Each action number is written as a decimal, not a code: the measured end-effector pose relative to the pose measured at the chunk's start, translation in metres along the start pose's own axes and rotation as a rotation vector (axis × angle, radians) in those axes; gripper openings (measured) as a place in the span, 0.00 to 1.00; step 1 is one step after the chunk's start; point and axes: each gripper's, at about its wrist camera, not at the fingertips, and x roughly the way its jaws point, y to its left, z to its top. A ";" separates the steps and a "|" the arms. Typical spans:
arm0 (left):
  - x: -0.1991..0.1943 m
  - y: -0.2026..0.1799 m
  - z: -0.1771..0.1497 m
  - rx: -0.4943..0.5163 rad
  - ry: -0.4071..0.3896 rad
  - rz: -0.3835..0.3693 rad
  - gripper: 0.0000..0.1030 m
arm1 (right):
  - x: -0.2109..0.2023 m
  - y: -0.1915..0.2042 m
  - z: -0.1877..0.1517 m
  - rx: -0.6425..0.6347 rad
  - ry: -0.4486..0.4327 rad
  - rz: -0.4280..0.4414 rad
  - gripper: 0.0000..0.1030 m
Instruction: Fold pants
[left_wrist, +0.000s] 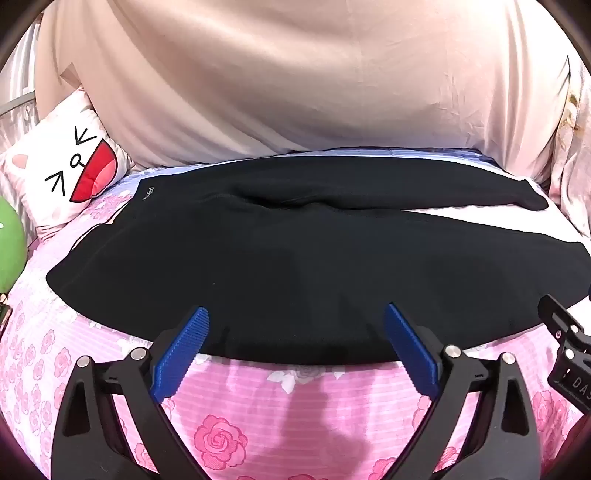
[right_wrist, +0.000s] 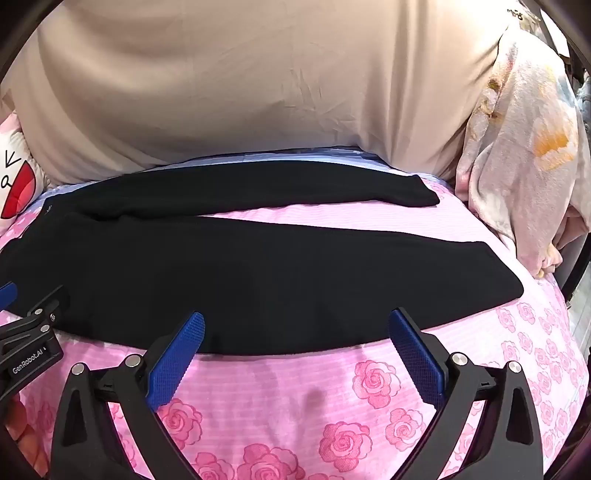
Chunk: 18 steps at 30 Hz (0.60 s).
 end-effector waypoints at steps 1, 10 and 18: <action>0.000 0.000 0.000 0.001 -0.001 0.002 0.91 | 0.000 -0.001 0.000 0.011 -0.006 0.009 0.95; -0.004 0.000 -0.002 0.007 -0.001 0.010 0.91 | 0.000 0.003 0.001 -0.002 0.005 0.003 0.95; 0.002 -0.004 -0.002 0.006 0.003 0.005 0.91 | -0.001 0.000 0.002 -0.001 0.001 0.002 0.95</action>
